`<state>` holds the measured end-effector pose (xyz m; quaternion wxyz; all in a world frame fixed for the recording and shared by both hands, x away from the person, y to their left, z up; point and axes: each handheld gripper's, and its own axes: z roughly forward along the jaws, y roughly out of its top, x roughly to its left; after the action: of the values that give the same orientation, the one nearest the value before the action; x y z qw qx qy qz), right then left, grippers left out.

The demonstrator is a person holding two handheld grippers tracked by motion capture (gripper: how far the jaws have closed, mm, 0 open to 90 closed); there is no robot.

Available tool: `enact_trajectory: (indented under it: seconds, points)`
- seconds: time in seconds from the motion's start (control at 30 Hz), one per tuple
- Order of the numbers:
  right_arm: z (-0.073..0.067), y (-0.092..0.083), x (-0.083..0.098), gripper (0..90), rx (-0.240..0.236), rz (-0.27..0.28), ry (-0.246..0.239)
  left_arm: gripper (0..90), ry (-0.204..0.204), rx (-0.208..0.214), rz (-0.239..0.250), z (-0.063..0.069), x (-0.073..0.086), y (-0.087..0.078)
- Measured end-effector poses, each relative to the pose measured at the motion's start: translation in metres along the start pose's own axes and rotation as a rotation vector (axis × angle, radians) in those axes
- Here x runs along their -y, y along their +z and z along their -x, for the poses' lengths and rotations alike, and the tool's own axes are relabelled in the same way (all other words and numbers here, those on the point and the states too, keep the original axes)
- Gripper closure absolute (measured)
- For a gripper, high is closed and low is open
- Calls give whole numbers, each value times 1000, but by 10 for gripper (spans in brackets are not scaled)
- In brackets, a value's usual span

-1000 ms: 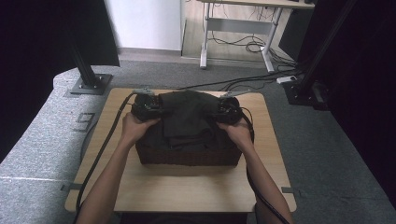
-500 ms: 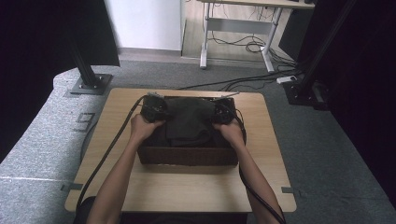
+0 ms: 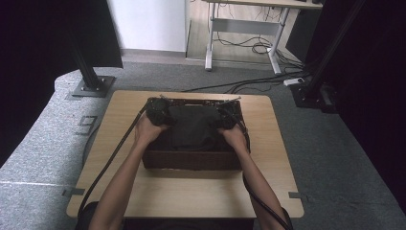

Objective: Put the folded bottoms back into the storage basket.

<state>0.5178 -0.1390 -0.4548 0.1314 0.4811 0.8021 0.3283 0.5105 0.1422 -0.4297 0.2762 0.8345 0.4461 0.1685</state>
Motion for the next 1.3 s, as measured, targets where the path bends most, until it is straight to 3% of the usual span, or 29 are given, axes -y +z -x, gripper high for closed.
enact_trajectory:
  seconds: [0.13, 0.27, 0.47, 0.63, 0.77, 0.9, 0.97, 1.07, 1.2, 1.3]
  points:
    - [3, -16, -4, 269, 80, 79, -26, 325, -5, -10, 38, -9, 2, -14]
    - [7, -30, -5, 306, 76, 127, -21, 341, 5, -8, 66, -14, 6, -20]
    - [13, -49, 1, 311, 64, 161, -38, 334, 10, -43, 104, -20, 14, -29]
    - [26, -63, 8, 325, 138, 165, -62, 313, 9, -121, 124, -31, 21, -38]
    - [42, -64, 19, 368, 171, 136, -40, 387, -21, -160, 121, -41, 32, -36]
    - [53, -60, 30, 574, 176, 92, -17, 502, -27, -171, 79, -45, 41, -28]
    - [55, -59, 34, 693, 173, 81, -2, 649, -9, -214, 70, -44, 46, -25]
    - [54, -61, 38, 719, 187, 91, 3, 706, -62, -191, 108, -43, 51, -28]
    - [45, -68, 47, 719, 207, 81, -41, 704, -55, -190, 114, -34, 65, -38]
    - [37, -78, 60, 712, 189, 80, -60, 700, -54, -179, 119, -24, 80, -50]
